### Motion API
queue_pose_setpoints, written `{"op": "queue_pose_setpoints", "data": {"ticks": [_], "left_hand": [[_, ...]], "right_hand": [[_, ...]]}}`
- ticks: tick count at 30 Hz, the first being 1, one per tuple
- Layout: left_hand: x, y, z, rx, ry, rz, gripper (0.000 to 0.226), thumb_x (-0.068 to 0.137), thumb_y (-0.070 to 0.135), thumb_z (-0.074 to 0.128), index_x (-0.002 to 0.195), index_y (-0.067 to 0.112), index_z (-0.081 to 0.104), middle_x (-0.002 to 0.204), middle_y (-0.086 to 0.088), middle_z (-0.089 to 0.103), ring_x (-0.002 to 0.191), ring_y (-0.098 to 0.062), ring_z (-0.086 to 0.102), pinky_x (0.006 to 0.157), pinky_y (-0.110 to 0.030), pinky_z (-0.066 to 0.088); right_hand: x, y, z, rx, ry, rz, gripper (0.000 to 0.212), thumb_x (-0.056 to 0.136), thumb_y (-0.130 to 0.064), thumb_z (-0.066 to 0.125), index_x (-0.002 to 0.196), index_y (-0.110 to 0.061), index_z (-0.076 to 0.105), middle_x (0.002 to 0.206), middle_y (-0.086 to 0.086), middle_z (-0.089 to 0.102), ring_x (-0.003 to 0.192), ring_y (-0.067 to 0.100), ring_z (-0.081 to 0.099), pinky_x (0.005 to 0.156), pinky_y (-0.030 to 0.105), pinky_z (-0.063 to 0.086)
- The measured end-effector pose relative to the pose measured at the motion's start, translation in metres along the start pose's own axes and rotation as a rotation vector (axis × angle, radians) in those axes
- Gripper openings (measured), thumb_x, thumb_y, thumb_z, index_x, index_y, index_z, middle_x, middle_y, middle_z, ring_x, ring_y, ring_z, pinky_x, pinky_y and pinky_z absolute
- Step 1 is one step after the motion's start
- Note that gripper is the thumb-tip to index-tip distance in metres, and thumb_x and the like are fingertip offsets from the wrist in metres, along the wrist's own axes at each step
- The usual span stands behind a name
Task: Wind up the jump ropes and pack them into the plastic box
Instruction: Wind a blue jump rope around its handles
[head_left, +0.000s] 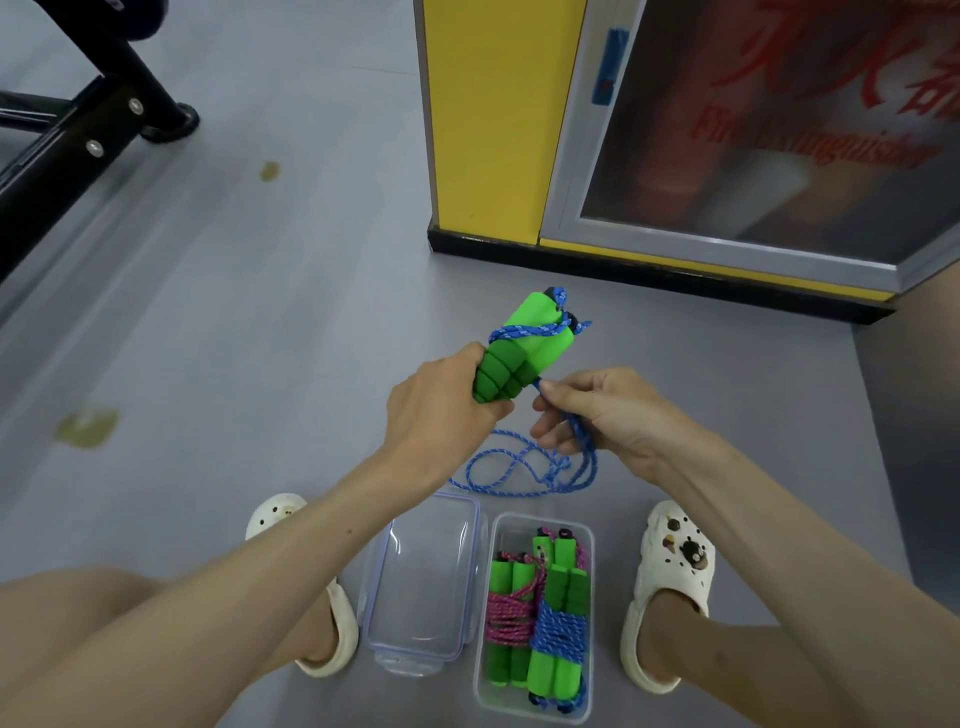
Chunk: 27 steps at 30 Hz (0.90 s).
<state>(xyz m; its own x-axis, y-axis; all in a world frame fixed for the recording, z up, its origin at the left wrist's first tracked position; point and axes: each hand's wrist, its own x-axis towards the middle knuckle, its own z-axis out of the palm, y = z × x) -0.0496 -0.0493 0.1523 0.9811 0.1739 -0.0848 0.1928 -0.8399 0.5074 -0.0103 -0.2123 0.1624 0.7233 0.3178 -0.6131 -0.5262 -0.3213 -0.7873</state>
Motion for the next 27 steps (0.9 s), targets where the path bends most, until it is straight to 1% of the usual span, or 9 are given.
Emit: {"op": "queue_pose_setpoints", "data": {"ticks": [2,4,7,10,14,18,21,24,27], "left_hand": [[0.002,0.001,0.001,0.073,0.046,0.036,0.029,0.083,0.042,0.065,0.098,0.023,0.05,0.09,0.002,0.064,0.086,-0.026,0.059,0.063,-0.031,0.037],[0.002,0.002,0.003,0.155,0.086,0.091,0.029,0.086,0.04,0.062,0.104,0.021,0.049,0.09,0.0,0.061,0.084,-0.026,0.059,0.062,-0.031,0.035],[-0.005,0.008,0.009,0.29,0.109,0.168,0.028,0.091,0.035,0.055,0.112,0.019,0.047,0.088,0.0,0.053,0.082,-0.024,0.056,0.06,-0.031,0.03],[-0.008,0.011,0.016,0.398,0.123,0.171,0.028,0.091,0.027,0.056,0.116,0.018,0.048,0.084,0.0,0.044,0.074,-0.022,0.046,0.052,-0.03,0.024],[-0.005,0.01,0.021,0.561,0.222,0.26,0.044,0.05,0.011,0.081,0.09,0.015,0.064,0.062,-0.002,0.047,0.051,-0.02,0.045,0.045,-0.02,0.005],[-0.01,0.011,0.029,0.659,0.323,0.345,0.056,0.04,0.006,0.076,0.094,0.011,0.067,0.063,-0.006,0.05,0.052,-0.021,0.046,0.047,-0.026,0.022],[-0.007,0.004,0.04,0.544,0.369,0.431,0.051,0.061,0.033,0.081,0.103,0.011,0.064,0.07,-0.008,0.051,0.059,-0.025,0.05,0.054,-0.033,0.037],[-0.003,0.008,0.029,0.283,0.136,0.357,0.067,0.083,0.07,0.039,0.12,0.018,0.058,0.082,-0.004,0.05,0.072,-0.023,0.054,0.062,-0.032,0.04],[0.013,0.008,0.009,-0.119,-0.21,0.065,0.065,0.084,0.065,0.046,0.128,0.019,0.054,0.095,0.002,0.054,0.087,-0.016,0.056,0.072,-0.031,0.045]], "right_hand": [[0.001,0.002,0.0,-0.002,0.011,-0.016,0.017,0.094,-0.015,0.056,0.091,-0.002,0.067,0.075,0.01,0.07,0.062,0.014,0.065,0.065,0.024,0.057],[0.001,0.002,0.001,0.031,0.01,-0.012,0.018,0.096,-0.011,0.051,0.093,-0.002,0.067,0.075,0.009,0.069,0.061,0.012,0.063,0.068,0.025,0.056],[-0.001,0.0,0.005,0.102,0.001,0.019,0.024,0.1,-0.01,0.043,0.097,0.003,0.063,0.071,0.011,0.068,0.047,0.008,0.057,0.049,0.02,0.05],[-0.001,0.001,0.008,0.17,0.001,0.037,0.026,0.101,-0.009,0.04,0.104,0.011,0.058,0.069,0.013,0.063,0.036,0.005,0.04,0.036,0.015,0.031],[-0.002,0.002,0.011,0.23,-0.01,0.024,0.028,0.095,-0.026,0.054,0.1,0.001,0.058,0.068,0.009,0.06,0.041,0.006,0.035,0.039,0.016,0.024],[0.001,0.006,0.011,0.284,0.085,0.029,0.042,0.088,-0.053,0.054,0.088,-0.011,0.059,0.064,0.007,0.061,0.042,0.009,0.034,0.043,0.02,0.024],[0.001,0.009,0.007,0.328,0.137,0.006,0.039,0.091,-0.048,0.054,0.083,-0.011,0.059,0.064,0.008,0.057,0.041,0.008,0.033,0.041,0.019,0.024],[0.002,0.009,-0.003,0.312,0.166,-0.029,0.039,0.092,-0.045,0.053,0.078,-0.009,0.06,0.056,0.004,0.053,0.04,0.007,0.031,0.04,0.017,0.024],[0.002,0.01,-0.008,0.293,0.103,-0.035,0.042,0.093,-0.046,0.051,0.079,-0.007,0.058,0.056,0.004,0.052,0.04,0.007,0.03,0.04,0.017,0.025]]}}
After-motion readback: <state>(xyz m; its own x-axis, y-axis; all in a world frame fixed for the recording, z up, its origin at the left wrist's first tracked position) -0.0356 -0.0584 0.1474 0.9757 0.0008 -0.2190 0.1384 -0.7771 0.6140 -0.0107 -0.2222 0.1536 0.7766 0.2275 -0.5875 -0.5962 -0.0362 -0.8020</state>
